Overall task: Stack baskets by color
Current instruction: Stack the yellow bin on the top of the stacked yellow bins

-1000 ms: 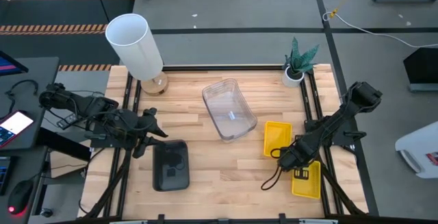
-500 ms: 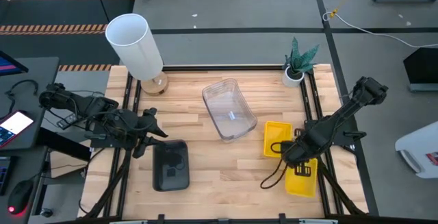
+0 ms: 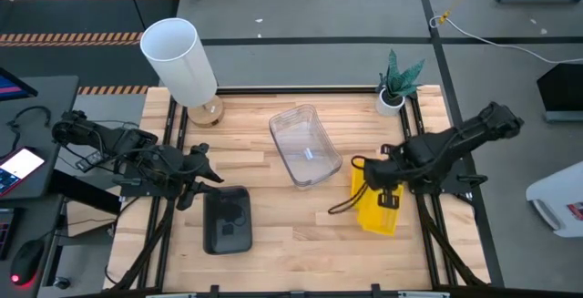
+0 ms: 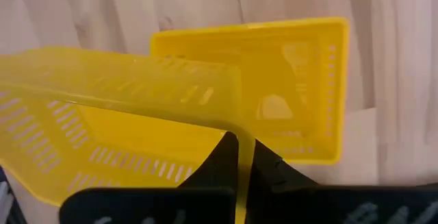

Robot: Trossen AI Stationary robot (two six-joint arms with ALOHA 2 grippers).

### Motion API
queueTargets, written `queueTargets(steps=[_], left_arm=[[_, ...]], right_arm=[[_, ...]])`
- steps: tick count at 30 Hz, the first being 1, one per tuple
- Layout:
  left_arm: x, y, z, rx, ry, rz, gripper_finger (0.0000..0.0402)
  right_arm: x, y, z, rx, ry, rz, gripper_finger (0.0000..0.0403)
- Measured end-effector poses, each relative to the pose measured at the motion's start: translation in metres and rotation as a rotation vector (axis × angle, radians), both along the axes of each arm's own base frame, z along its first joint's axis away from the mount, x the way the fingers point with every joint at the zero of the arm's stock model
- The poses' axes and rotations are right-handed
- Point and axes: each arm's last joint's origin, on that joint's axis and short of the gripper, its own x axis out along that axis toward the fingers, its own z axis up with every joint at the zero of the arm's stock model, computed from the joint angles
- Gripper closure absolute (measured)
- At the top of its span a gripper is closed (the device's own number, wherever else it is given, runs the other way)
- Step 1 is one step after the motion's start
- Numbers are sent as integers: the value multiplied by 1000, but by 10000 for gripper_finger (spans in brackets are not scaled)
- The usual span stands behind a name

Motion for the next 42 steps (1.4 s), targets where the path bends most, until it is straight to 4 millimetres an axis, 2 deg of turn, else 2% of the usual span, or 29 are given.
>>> queueTargets(steps=[12,19,27,33,42], left_arm=[[0,1,0,19,-8,28,269],[0,1,0,22,-9,27,269],[0,1,0,27,-11,36,269],[0,1,0,27,-11,36,269],[0,1,0,26,-10,37,269]], right_arm=[[12,-44,0,-53,3,17,394],[13,-60,0,-109,7,0,394],[18,-62,-10,-87,95,0,394],[33,-61,-27,-102,184,32,391],[52,-58,-51,-54,266,46,366]])
